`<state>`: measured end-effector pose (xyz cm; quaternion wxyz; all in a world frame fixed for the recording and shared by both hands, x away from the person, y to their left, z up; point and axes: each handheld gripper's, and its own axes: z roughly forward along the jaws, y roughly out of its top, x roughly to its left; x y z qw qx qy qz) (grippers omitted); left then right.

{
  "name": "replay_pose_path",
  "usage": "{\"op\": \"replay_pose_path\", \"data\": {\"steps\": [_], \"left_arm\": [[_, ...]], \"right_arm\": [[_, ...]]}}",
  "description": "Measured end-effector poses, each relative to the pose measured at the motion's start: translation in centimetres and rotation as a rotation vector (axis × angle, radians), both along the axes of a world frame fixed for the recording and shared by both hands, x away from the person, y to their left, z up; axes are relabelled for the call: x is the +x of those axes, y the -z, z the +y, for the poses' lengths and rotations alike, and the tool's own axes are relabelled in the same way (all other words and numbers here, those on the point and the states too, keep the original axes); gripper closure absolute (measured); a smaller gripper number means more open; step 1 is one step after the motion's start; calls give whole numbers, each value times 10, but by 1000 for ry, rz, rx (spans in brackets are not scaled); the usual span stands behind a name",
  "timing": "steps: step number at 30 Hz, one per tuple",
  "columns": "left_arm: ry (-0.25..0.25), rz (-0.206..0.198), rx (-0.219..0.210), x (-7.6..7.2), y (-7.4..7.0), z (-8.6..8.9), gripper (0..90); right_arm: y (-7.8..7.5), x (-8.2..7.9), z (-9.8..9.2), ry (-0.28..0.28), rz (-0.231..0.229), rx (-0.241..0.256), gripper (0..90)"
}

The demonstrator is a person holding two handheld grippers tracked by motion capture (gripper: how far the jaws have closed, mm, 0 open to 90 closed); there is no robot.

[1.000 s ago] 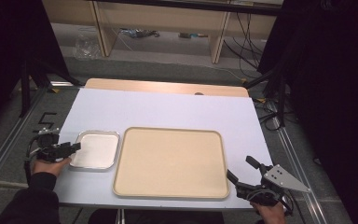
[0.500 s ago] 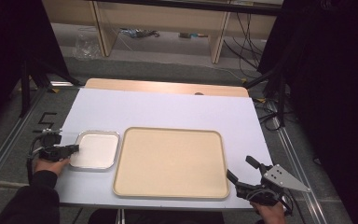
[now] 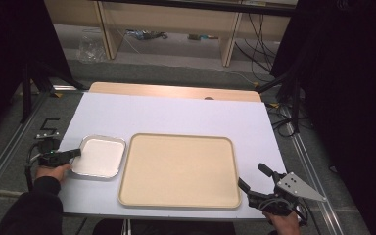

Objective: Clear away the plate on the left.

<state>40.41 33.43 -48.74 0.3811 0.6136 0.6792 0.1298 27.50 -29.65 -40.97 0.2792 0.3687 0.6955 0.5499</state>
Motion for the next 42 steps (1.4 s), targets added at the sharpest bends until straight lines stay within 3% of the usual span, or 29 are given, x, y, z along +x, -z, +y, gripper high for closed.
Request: {"op": "replay_pose_path", "data": {"steps": [1, 2, 6, 8, 9, 10, 14, 15, 16, 19, 20, 21, 23, 25, 27, 31, 32, 33, 39, 40, 42], "left_arm": [[22, -4, 8, 0, 0, 2, 881], [4, -8, -8, 0, -1, 2, 882], [0, -16, 2, -1, -3, 3, 883], [-5, -24, 8, -1, -4, 4, 883], [-8, -22, 6, -1, -5, 5, 883], [-24, -49, -14, -2, -6, 6, 883], [-31, -53, -52, -3, -8, 8, 883], [-35, -51, -52, -3, -9, 8, 883], [-35, -51, -52, -3, -9, 8, 883], [-37, -58, -73, -4, -10, 9, 883], [-40, -89, -96, -4, -10, 9, 883], [-40, -89, -96, -4, -10, 9, 883], [-39, -94, -99, -4, -12, 8, 883], [-32, -102, -111, -4, -12, 8, 883], [-42, -85, -109, -4, -12, 8, 883], [-39, -93, -115, -4, -11, 10, 883], [-46, -87, -120, -4, -12, 10, 883], [-43, -91, -120, -4, -12, 10, 883], [-34, -104, -138, -4, -13, 7, 883], [-43, -99, -152, -4, -14, 5, 883], [-42, -99, -157, -4, -14, 5, 883]], "right_arm": [[0, 0, 0, 2, 1, -3, 152], [0, -1, 0, 2, 9, 4, 152], [0, 0, 0, -1, 3, 3, 151], [0, -2, 1, 5, 39, 11, 152], [0, 0, 0, -1, 4, 1, 152], [0, 0, 0, -2, 0, 1, 151], [0, -2, 2, 5, 52, 21, 151], [0, -2, 1, 6, 37, 8, 151], [0, 0, -1, -2, -7, -7, 151], [0, 0, -1, 2, 9, -7, 152], [-1, -2, 1, 11, 41, 11, 151], [-1, -2, 1, 11, 41, 11, 151], [0, 0, 0, -5, 0, 2, 151], [-1, 0, -1, 1, 7, -7, 152], [0, 0, -1, 1, 3, -5, 152], [0, 1, -1, -7, -2, -11, 151], [-1, -2, 0, 7, 40, 4, 151], [-1, -2, 0, 3, 41, 9, 152], [0, -2, 0, 9, 37, 9, 152], [0, 1, 0, 6, -1, 4, 152], [0, 0, 0, 9, 12, 10, 152]]}}
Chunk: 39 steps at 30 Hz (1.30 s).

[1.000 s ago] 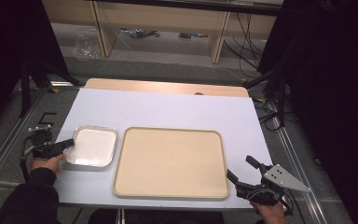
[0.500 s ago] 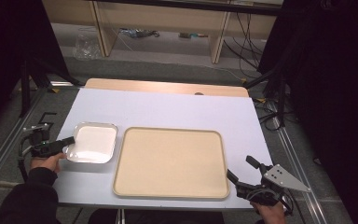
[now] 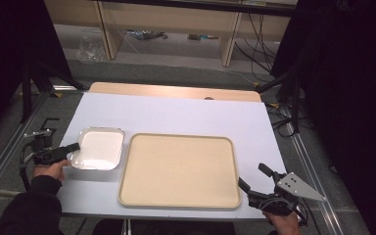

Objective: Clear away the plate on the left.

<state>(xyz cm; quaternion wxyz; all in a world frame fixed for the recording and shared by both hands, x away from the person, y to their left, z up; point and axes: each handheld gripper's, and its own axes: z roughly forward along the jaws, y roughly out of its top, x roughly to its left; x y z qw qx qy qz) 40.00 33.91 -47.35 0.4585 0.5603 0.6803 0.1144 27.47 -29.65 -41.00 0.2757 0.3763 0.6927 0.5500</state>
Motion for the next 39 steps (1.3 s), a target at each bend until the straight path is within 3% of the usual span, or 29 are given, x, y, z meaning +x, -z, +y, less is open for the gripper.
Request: {"op": "replay_pose_path", "data": {"steps": [1, 7, 13, 20, 29, 39], "left_arm": [[8, -7, -11, -1, -1, -2, 883], [57, -9, 0, -1, -6, -14, 883], [106, -30, -12, -2, -12, -38, 884], [171, -29, -6, -2, -13, -64, 883], [218, -28, -11, -2, -12, -86, 884], [334, -28, -8, -5, -13, -127, 884]], "right_arm": [[0, 1, -1, -8, -18, -6, 151], [0, 1, -1, -4, -14, -7, 151], [0, 1, -1, -5, -13, -7, 151], [0, 1, -1, -4, -9, -5, 151], [0, 1, 0, -2, -9, -3, 152], [0, 1, -1, -2, -9, -3, 152]]}}
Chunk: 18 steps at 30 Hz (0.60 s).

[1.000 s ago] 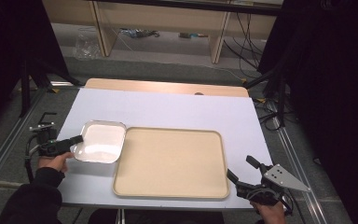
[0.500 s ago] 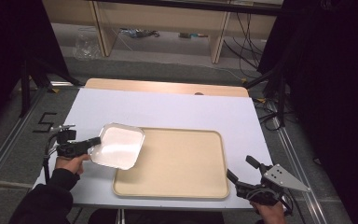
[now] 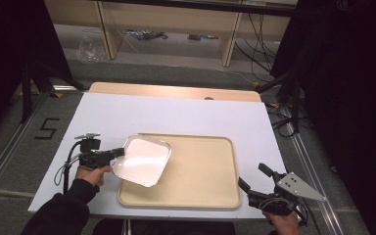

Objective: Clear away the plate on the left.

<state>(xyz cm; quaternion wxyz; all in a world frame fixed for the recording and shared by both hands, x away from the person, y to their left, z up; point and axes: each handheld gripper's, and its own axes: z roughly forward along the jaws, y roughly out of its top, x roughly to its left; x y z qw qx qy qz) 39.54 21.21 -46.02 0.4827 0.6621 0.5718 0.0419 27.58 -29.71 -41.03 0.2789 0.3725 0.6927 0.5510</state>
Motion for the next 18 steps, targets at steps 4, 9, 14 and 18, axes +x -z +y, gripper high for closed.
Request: {"op": "replay_pose_path", "data": {"steps": [4, 9, 14, 18], "left_arm": [[20, 2, 2, -1, 0, -10, 884], [51, -6, 14, -3, 1, -27, 884], [71, -5, 19, -4, 2, -36, 883], [78, 3, 23, -3, 5, -44, 884]], "right_arm": [[0, 0, 0, 1, 1, -1, 152], [-1, -1, 0, -5, 11, -2, 151], [-1, -1, 0, -3, 13, 3, 151], [0, 0, 0, -4, 0, -5, 152]]}}
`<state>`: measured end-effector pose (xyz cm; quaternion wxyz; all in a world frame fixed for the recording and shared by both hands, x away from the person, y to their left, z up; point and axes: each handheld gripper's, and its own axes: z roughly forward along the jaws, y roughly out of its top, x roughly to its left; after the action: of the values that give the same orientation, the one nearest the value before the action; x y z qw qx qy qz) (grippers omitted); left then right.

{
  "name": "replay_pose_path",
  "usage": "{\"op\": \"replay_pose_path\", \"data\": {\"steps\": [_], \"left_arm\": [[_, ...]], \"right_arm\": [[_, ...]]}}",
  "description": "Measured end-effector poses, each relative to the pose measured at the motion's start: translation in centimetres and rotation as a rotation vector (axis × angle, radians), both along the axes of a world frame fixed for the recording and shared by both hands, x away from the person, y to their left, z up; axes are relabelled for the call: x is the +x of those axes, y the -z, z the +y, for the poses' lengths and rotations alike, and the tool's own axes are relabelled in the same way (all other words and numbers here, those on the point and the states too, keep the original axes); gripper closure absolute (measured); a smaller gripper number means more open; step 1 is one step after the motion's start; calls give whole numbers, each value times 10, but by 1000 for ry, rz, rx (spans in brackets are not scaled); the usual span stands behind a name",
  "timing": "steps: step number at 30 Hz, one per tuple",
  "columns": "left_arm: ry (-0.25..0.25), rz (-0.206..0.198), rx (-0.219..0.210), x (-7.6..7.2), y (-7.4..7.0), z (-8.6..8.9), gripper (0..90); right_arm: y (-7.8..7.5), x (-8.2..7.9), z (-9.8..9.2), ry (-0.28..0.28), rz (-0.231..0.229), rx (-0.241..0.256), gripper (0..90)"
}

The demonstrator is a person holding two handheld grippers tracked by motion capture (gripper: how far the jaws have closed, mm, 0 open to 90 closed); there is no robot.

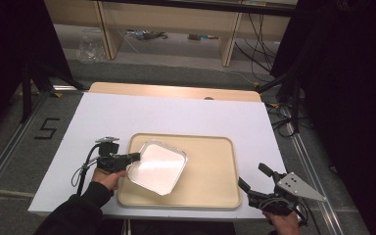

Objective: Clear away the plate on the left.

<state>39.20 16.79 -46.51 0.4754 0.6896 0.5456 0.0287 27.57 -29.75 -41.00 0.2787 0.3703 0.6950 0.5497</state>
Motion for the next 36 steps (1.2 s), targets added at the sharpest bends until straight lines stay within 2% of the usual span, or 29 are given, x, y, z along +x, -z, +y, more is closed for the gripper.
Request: {"op": "replay_pose_path", "data": {"steps": [13, 14, 15, 18, 19, 21, 23, 24, 26, 28, 29, 31, 32, 33, 34, 35, 36], "left_arm": [[41, 18, 34, 6, 11, -34, 883], [41, 18, 34, 6, 11, -34, 883], [44, 22, 33, 7, 11, -36, 883], [54, 25, 45, 7, 15, -43, 883], [54, 25, 45, 7, 15, -43, 883], [67, 29, 61, 7, 15, -44, 883], [68, 29, 65, 7, 17, -47, 883], [64, 30, 61, 6, 19, -50, 883], [93, 39, 91, 5, 22, -53, 882], [103, 49, 98, 4, 25, -56, 881], [103, 49, 98, 4, 25, -56, 881], [120, 36, 107, 5, 27, -60, 878], [144, 28, 108, 5, 29, -61, 876], [144, 28, 108, 5, 29, -61, 875], [122, 47, 121, 4, 28, -61, 874], [115, 61, 105, 2, 28, -61, 872], [115, 61, 105, 2, 28, -61, 869]], "right_arm": [[0, 0, 0, 2, -8, 11, 151], [0, 0, 0, 2, -8, 11, 151], [0, -1, 1, -6, 12, 22, 152], [0, -1, 1, -1, 15, 23, 152], [0, -1, 0, -2, 4, 6, 152], [0, 0, 0, -5, -6, 3, 152], [0, -1, 0, -7, 12, 11, 151], [0, 0, 1, -7, 0, 12, 152], [0, -1, 1, -4, 8, 18, 151], [0, 0, 0, -9, -13, 5, 151], [0, 0, 0, -8, -4, 11, 152], [0, -1, 0, -6, 2, 12, 152], [0, 0, 0, -11, -11, 7, 151], [0, 0, 0, -9, -6, 9, 151], [0, 0, 0, -9, -6, 9, 151], [-1, -3, 1, -1, 46, 15, 152], [-1, -3, 1, -1, 46, 15, 152]]}}
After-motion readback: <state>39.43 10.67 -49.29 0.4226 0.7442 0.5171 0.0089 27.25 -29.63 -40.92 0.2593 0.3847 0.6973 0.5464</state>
